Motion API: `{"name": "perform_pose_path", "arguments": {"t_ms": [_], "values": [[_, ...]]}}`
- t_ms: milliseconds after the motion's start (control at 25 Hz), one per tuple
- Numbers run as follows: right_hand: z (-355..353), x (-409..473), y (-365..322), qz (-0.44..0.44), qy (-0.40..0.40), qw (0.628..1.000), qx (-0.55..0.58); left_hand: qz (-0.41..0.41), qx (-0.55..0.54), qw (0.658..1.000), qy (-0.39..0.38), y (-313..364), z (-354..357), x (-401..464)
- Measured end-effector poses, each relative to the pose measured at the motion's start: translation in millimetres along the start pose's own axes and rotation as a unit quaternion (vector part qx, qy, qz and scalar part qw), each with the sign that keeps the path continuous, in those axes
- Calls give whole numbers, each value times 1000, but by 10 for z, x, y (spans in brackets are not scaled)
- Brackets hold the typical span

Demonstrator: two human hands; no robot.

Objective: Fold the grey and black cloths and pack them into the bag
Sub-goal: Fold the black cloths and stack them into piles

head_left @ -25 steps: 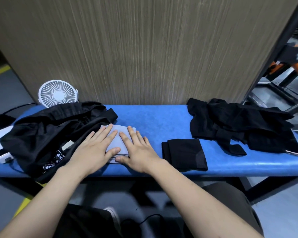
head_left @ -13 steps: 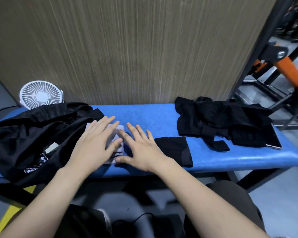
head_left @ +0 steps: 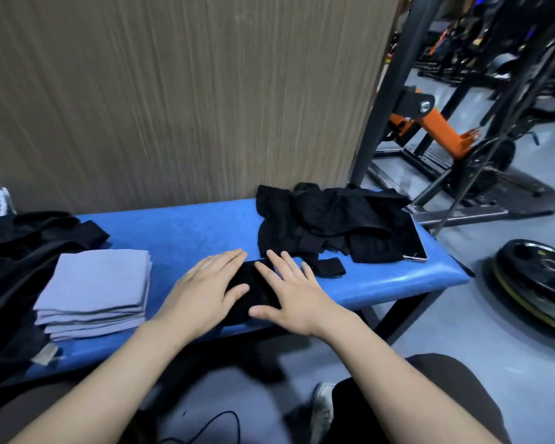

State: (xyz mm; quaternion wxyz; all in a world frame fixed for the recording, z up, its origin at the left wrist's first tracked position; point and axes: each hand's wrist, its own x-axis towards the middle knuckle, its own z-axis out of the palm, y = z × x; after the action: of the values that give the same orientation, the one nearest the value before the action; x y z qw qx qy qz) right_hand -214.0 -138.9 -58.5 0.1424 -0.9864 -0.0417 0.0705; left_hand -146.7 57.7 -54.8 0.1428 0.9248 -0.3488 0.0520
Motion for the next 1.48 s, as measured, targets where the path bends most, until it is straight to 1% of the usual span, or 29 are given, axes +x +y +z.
{"name": "perform_pose_path", "arguments": {"t_ms": [80,200,320,440,640,800,1040,1160,1320,1480], "values": [[-41,-100,199,12,13,1000,-5,17,18,1000,-9,91,96,103],[-143,-221,397,14,51,999,7,22,22,1000,5,204,150,238],[-212,-311,577,16,107,994,22,15,3,1000,22,350,178,358],[-254,-365,709,38,161,986,33,13,-10,1000,25,471,232,458],[-320,-362,916,95,152,983,26,27,-9,999,27,562,311,568],[-411,-365,1134,141,166,976,13,49,0,998,36,650,315,701],[-516,-435,1399,172,199,965,2,82,4,995,61,883,362,1085],[-612,-465,1603,219,207,953,-21,106,1,992,73,1068,383,1273],[-727,-415,1804,285,230,929,-55,147,7,988,55,1351,500,1486],[-819,-287,1931,315,203,923,-86,163,35,985,37,1529,578,1640]]}}
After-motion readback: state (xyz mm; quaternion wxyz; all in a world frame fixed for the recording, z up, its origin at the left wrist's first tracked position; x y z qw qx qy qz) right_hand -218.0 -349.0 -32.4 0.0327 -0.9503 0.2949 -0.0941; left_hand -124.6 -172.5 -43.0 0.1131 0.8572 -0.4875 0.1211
